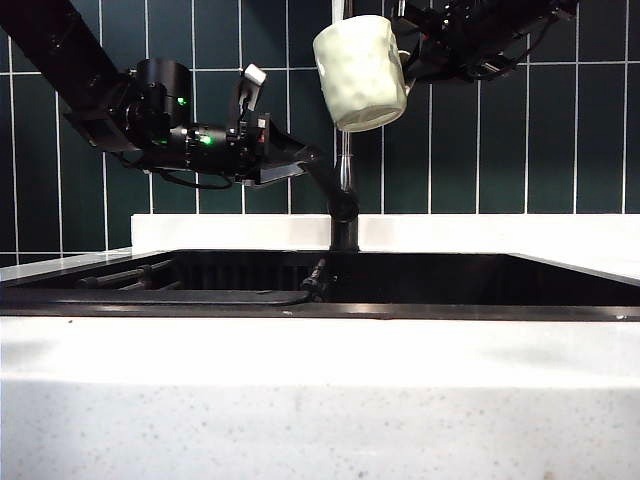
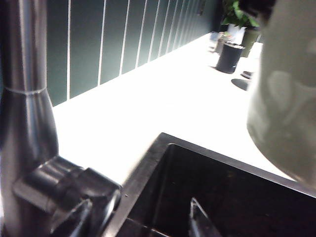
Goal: Pick up the mug next to the sink, go to the faucet to get some water, pour the water into the sink, and finally put the mug back to its place.
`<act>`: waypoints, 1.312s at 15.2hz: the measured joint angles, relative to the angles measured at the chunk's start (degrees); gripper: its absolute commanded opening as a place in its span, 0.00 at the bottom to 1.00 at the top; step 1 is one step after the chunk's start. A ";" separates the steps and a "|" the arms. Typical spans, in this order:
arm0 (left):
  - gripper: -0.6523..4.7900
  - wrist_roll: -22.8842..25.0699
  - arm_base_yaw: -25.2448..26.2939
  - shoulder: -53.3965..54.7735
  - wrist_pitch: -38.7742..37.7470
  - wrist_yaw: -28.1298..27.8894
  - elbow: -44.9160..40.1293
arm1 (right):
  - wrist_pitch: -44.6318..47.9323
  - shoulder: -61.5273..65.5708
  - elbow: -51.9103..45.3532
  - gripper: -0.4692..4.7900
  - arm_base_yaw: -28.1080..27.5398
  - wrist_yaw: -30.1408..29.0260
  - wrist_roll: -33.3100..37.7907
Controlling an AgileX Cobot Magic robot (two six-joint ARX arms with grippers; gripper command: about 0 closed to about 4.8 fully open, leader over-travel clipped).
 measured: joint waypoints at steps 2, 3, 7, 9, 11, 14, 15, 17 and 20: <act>0.57 0.98 -0.09 0.00 0.11 -3.87 0.00 | -0.02 0.00 0.00 0.09 0.00 -0.15 -0.02; 0.57 1.46 -0.07 0.00 0.11 -5.68 0.00 | -0.02 0.00 0.00 0.09 0.00 -0.33 -0.02; 0.57 2.49 -0.07 0.00 0.13 -7.72 0.00 | -0.04 0.02 -0.02 0.09 0.00 -1.20 -0.11; 0.57 2.49 -0.07 0.00 0.17 -7.72 0.00 | -0.07 0.04 0.00 0.09 0.00 -1.18 -0.22; 0.57 2.49 -0.09 0.00 0.68 -7.80 0.02 | -0.17 0.37 -0.02 0.09 -0.02 -1.18 -0.24; 0.37 2.47 -0.57 -0.02 3.04 -15.78 0.07 | -0.46 0.37 -0.04 0.09 -0.09 -1.18 -0.39; 0.34 2.43 -1.31 -0.07 3.45 -21.51 0.20 | -0.46 0.37 -0.04 0.09 -0.09 -1.18 -0.39; 0.34 1.36 -2.16 -0.46 5.33 -27.74 0.44 | -0.44 0.37 -0.04 0.09 -0.13 -1.18 -0.46; 0.11 -2.36 -1.42 -1.42 6.08 -26.60 0.44 | -0.50 0.35 -0.04 0.09 -0.72 -1.18 -6.27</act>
